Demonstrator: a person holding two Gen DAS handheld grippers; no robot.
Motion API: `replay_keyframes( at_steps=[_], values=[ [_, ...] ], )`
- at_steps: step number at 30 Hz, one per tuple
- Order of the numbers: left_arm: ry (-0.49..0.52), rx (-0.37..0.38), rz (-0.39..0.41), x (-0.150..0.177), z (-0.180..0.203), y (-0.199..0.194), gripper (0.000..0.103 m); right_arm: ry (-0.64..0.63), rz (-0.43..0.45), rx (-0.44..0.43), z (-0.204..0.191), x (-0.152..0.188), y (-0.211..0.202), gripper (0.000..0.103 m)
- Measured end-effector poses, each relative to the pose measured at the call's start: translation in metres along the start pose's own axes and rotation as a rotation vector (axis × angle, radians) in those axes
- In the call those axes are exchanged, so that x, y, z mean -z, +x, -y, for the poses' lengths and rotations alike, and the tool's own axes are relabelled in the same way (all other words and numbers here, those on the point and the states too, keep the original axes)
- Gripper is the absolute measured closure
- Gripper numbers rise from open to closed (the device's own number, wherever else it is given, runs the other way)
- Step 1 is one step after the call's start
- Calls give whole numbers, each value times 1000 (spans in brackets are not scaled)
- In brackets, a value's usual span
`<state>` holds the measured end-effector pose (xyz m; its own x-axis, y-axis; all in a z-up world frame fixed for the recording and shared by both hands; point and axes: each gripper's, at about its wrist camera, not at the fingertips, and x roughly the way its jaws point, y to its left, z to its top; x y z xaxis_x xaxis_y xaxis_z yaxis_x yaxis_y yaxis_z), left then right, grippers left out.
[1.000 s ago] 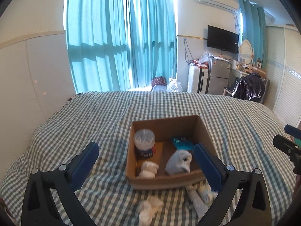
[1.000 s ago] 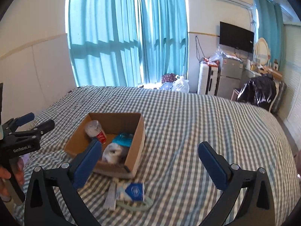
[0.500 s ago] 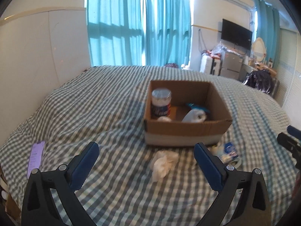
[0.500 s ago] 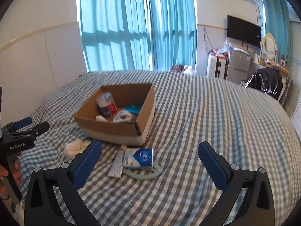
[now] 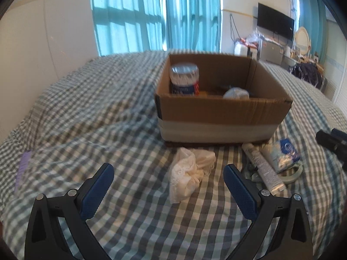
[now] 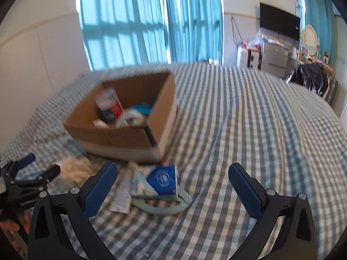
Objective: Organize objects
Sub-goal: 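Grasp the lace cloth with the left gripper while the right grasps the tissue pack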
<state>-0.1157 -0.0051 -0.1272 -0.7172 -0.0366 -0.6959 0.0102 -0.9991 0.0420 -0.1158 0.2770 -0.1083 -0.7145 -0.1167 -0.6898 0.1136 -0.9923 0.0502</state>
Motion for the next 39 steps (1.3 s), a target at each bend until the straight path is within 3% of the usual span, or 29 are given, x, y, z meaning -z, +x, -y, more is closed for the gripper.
replay_keyframes(
  at_steps=[6,15,20,26,27,32,34,39],
  values=[
    [6,-7,-34,0,3,29,0,15,-79,-20,-3,15,29,0],
    [5,14,-78,-6,7,60,0,95,-92,-52,14,20,30,0],
    [6,48,-105,-3,5,72,3,67,-112,1,7,20,39,0],
    [-6,96,-136,1,2,77,51,10,-145,-27,-13,20,59,0],
    [3,115,-132,1,3,74,64,-21,-156,-25,-20,20,64,0],
    [59,127,-103,9,11,59,70,-52,-175,-48,-31,21,77,0],
    [58,129,-103,10,11,56,71,-32,-174,-54,-29,22,78,5],
    [32,131,-115,14,6,49,72,-55,-169,-63,-33,29,69,31]
  ],
)
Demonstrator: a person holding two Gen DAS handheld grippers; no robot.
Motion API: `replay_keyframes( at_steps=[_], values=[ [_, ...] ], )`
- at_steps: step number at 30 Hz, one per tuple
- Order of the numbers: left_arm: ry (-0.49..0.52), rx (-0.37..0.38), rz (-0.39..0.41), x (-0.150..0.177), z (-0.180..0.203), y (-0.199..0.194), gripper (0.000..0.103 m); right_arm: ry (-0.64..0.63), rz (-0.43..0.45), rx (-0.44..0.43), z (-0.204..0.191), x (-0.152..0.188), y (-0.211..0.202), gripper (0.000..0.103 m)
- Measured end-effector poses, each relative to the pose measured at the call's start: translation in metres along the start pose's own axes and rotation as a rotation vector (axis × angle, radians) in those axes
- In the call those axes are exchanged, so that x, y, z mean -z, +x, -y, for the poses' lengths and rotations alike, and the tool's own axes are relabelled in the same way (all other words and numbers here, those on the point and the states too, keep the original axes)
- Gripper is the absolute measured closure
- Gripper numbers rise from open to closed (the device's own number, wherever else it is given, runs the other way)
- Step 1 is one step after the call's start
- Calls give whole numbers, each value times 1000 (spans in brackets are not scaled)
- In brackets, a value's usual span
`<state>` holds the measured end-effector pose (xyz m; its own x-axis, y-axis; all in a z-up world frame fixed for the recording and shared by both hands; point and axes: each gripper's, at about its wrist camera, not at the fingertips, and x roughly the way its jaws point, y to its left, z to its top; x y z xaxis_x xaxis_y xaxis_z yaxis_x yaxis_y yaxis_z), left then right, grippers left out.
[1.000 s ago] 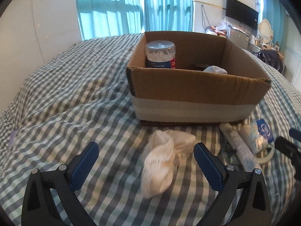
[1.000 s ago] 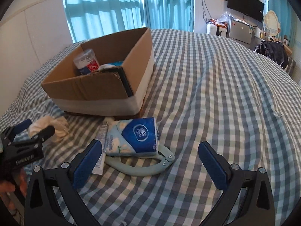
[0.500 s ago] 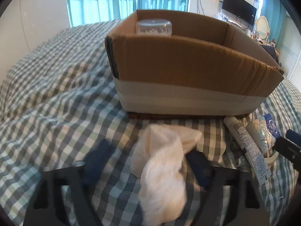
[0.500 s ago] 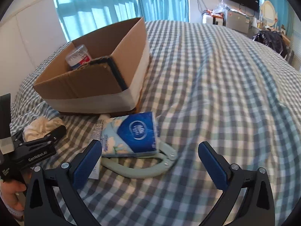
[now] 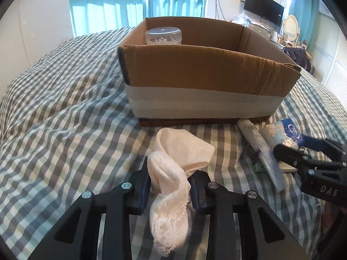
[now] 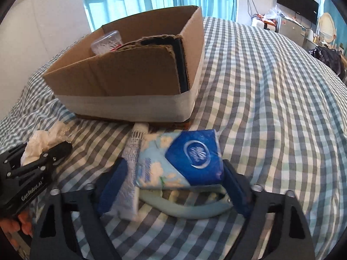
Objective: Organize objects
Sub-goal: 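Grasp the lace cloth with the left gripper while the right grasps the tissue pack, then lower lace cloth and tissue pack into the box and open both grippers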
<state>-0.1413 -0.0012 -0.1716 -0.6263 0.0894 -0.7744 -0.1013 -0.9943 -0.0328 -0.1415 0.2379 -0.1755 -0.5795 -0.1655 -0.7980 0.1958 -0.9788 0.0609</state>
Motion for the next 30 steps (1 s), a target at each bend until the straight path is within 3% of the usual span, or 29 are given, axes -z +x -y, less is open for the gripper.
replay_keyframes(
  at_steps=[13,30],
  values=[
    [-8,17,13,24,3,-40,72,21,43,8,-4,32,-45,32],
    [-2,36,107,16,19,-100,72,4,190,-21,-18,26,-136,32]
  ],
)
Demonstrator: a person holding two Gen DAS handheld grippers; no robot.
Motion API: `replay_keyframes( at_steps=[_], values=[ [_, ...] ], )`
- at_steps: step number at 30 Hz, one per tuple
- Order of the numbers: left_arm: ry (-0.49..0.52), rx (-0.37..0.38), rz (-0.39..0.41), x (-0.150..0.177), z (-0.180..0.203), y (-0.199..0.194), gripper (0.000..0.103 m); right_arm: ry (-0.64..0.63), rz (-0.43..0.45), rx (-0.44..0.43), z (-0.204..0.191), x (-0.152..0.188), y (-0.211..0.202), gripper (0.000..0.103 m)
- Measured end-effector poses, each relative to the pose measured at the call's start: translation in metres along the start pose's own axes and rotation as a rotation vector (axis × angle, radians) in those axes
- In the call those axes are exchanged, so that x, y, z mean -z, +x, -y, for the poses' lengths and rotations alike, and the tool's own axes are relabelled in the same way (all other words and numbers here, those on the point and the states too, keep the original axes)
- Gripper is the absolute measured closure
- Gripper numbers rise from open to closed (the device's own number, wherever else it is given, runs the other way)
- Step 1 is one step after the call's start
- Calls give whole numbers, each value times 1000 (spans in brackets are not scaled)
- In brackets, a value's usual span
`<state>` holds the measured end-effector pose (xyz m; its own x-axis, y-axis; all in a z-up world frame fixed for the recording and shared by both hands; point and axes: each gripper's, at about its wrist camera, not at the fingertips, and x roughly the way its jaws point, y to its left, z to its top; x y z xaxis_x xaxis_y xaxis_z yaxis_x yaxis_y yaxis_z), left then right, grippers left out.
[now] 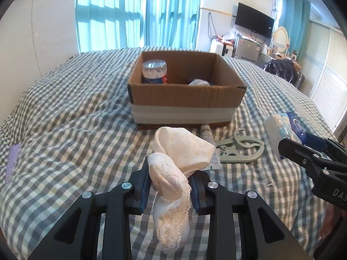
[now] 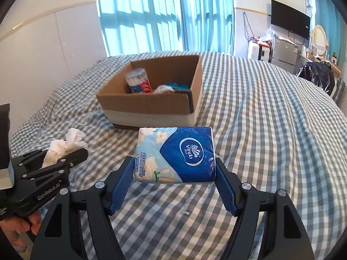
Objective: Organize objects
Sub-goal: 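Lower lace cloth and tissue pack into the box and open both grippers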
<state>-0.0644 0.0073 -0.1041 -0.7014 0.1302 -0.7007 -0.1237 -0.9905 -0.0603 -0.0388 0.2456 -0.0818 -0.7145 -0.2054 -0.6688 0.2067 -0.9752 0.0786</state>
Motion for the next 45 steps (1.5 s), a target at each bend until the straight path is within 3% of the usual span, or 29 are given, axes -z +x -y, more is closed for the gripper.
replay_keyframes(
  at_steps=[11,23,27,33,40,45],
  values=[
    [29,16,92,-48,10,-30,72,-45,93,-13,-14,-36,-35,32],
    [77,3,181,-129,10,-11,72,-93,195,-19,-17,-122,-32,32],
    [99,-34,187,-154,6,5,72,-137,208,-11,-16,-148,-18,32],
    [71,-19,151,-175,0,39,71,-127,217,-24,0,-183,10,32],
    [65,-41,83,-172,-6,94,71,-125,207,-50,11,-209,62,32],
    [46,-54,43,-165,-15,127,72,-123,159,-39,24,-207,114,32]
  ],
)
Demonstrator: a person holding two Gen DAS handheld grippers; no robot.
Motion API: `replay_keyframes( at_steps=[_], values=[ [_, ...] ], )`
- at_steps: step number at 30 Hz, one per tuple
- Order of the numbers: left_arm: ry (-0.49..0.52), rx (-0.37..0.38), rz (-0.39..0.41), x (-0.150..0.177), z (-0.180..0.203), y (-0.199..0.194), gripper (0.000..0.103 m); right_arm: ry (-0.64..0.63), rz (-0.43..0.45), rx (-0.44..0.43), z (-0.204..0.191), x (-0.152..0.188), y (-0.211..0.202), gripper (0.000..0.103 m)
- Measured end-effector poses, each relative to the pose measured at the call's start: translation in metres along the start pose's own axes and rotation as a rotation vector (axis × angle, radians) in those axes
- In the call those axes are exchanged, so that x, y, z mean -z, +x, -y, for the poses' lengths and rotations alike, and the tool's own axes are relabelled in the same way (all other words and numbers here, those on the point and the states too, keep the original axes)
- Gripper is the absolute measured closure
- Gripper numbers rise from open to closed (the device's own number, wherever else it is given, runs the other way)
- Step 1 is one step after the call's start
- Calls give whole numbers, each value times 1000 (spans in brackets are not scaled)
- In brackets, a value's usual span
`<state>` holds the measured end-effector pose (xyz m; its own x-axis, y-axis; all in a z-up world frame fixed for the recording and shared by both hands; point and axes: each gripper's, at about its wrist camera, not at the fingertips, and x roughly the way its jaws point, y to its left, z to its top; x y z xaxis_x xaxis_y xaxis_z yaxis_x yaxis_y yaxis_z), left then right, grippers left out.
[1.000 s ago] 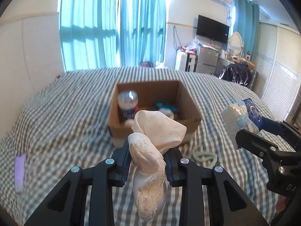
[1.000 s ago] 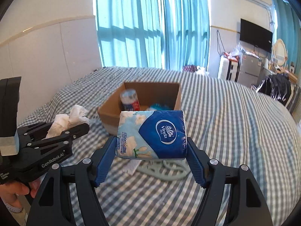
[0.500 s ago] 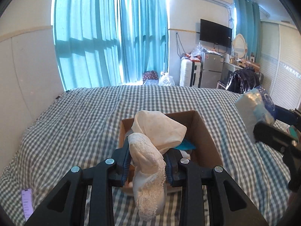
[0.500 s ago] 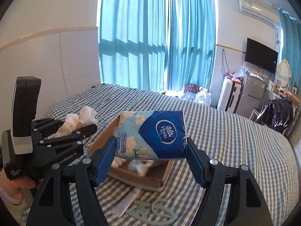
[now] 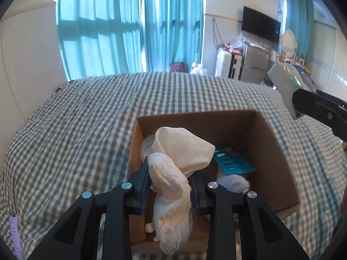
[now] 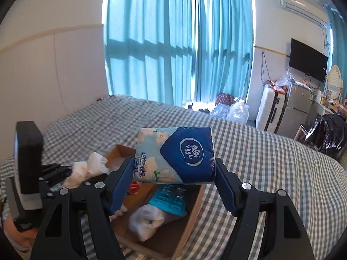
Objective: Organize objects
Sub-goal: 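Lower lace cloth and tissue pack into the box and open both grippers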
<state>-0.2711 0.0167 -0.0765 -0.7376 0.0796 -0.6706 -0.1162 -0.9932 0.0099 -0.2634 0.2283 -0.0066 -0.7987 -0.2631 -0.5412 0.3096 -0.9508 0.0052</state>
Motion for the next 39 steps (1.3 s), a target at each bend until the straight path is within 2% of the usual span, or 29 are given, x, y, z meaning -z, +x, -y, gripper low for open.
replay_keyframes(
  at_steps=[7,10,14,15,16,17,18,21,24,28,33,39],
  values=[
    [32,8,-36,7,5,28,72,51,-72,-11,18,22,45,32],
    [44,-13,-56,15,6,36,71,61,-92,-22,19,29,52,31],
    [63,-6,-70,21,6,38,69,74,-111,-8,19,34,54,30],
    [67,-7,-71,22,7,38,62,80,-108,-5,20,33,51,27],
    [69,-13,-71,22,8,36,49,81,-100,-1,20,32,48,23],
    [62,-20,-62,23,9,32,45,82,-89,4,19,32,44,13],
    [54,-17,-56,22,9,29,37,84,-69,10,20,31,35,9],
    [28,5,-45,21,12,14,21,108,-39,15,26,30,8,8],
    [26,0,-27,19,17,-5,19,124,-7,36,33,28,-24,3],
    [22,-20,28,17,24,-44,3,112,31,61,37,30,-70,0],
    [35,-27,70,19,32,-84,0,88,47,106,39,37,-124,0],
    [40,-33,93,35,40,-117,0,47,41,111,32,60,-164,0]
  ],
)
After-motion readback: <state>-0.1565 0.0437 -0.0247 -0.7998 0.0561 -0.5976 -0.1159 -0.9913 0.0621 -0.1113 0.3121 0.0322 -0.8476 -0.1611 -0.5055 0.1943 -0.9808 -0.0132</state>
